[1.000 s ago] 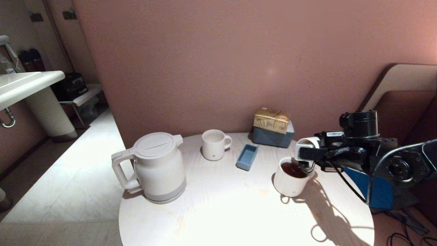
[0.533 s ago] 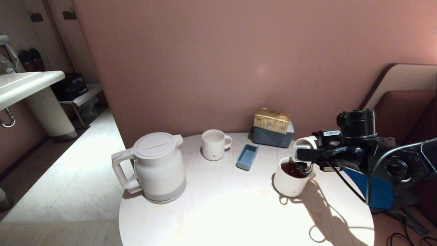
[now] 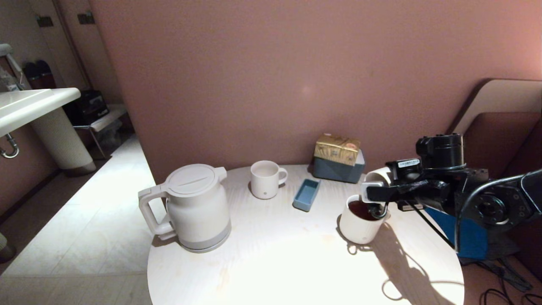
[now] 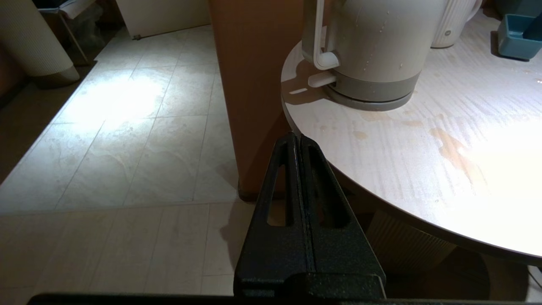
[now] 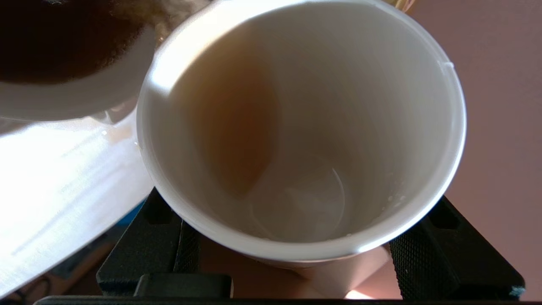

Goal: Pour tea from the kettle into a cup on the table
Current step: Pour water into another cup

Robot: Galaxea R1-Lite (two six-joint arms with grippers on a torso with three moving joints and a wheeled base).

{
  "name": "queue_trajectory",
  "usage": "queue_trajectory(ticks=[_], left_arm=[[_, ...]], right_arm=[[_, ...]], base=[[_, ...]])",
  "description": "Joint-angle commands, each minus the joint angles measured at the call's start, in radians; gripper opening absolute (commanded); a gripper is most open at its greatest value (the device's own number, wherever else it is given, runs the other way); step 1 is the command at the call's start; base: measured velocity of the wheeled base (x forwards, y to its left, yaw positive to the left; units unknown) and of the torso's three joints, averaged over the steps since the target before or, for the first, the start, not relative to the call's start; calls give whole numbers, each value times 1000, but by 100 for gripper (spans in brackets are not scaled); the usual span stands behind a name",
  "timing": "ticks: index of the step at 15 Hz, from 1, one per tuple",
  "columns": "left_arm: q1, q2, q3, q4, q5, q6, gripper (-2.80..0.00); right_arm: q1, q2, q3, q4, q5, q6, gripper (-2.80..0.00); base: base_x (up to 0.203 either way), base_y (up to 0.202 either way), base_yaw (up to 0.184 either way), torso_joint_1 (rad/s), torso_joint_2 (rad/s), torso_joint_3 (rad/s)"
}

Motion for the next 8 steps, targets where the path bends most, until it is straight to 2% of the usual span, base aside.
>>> queue_trajectory(ticks=[1,8], left_arm=[[0,1,0,0,0,0,-280],[0,1,0,0,0,0,-280]], right_arm=[[1,0,-6,-3,-2,-28,-280],[14,0,-36,-3,-15,-144,-280]], base=[[0,0,0,0,0,0],[0,0,0,0,0,0]])
